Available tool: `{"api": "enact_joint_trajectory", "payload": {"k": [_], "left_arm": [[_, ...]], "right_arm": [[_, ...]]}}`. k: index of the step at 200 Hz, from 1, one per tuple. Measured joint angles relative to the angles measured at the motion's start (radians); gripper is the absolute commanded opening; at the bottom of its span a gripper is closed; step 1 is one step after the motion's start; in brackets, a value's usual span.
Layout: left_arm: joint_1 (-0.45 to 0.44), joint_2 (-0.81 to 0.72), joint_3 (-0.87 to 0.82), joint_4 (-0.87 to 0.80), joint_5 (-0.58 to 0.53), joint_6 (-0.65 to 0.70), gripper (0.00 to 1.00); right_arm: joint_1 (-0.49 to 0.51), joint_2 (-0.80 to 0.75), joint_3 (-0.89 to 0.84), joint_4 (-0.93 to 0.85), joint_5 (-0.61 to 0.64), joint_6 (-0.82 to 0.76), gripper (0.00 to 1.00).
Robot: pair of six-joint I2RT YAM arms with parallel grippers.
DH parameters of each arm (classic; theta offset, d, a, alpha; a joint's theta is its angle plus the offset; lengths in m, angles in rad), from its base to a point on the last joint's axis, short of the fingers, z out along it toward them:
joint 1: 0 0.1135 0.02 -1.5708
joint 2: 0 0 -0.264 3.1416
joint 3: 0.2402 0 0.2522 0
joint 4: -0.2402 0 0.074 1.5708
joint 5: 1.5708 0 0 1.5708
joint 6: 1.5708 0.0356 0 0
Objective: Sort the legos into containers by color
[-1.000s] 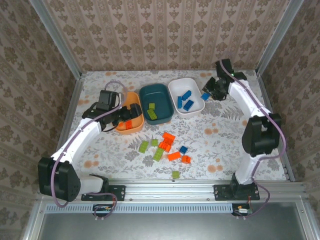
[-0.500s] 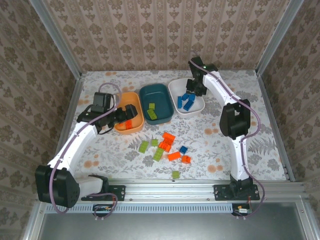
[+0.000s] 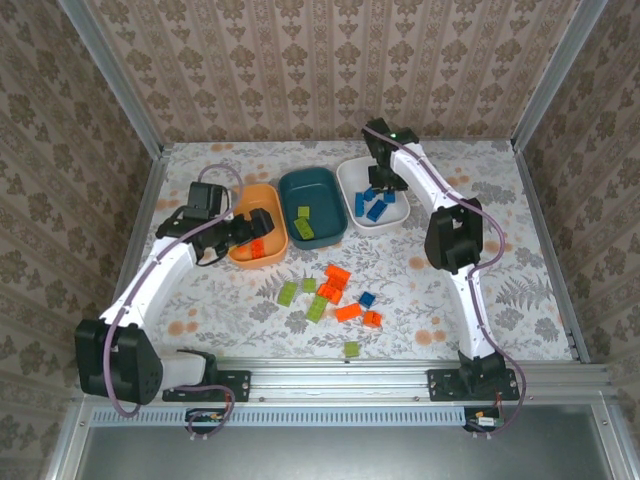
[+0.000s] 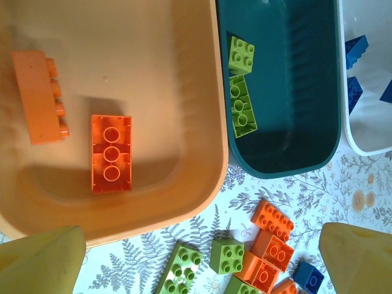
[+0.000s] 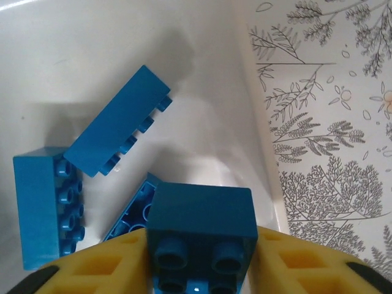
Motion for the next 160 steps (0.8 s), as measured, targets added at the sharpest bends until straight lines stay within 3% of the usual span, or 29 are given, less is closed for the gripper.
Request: {"api": "enact_joint_trajectory", "payload": {"k": [64,103,124,160], "left_arm": [[0.000,0.034,0.016,0.004,0.014,0.000,1.00],[0.000,0.036,0.016,0.010,0.016,0.000,1.00],[-0.002,0.036,0.016,0.013,0.016,0.000,1.00],[-0.021,0.035,0.013,0.041,0.011,-0.002,1.00]], "right_arm": [[0.017,-0.002,0.003,-0.025,0.034,-0.012,0.57],[0.011,-0.073,-0.021,-0.031,-0.095,0.015,0.58],[0.011,-0.200,-0.132,-0.019,-0.195,0.054,0.58],[0.032,-0.488,-0.503,0.017,-0.304,0.159,0.60]]}}
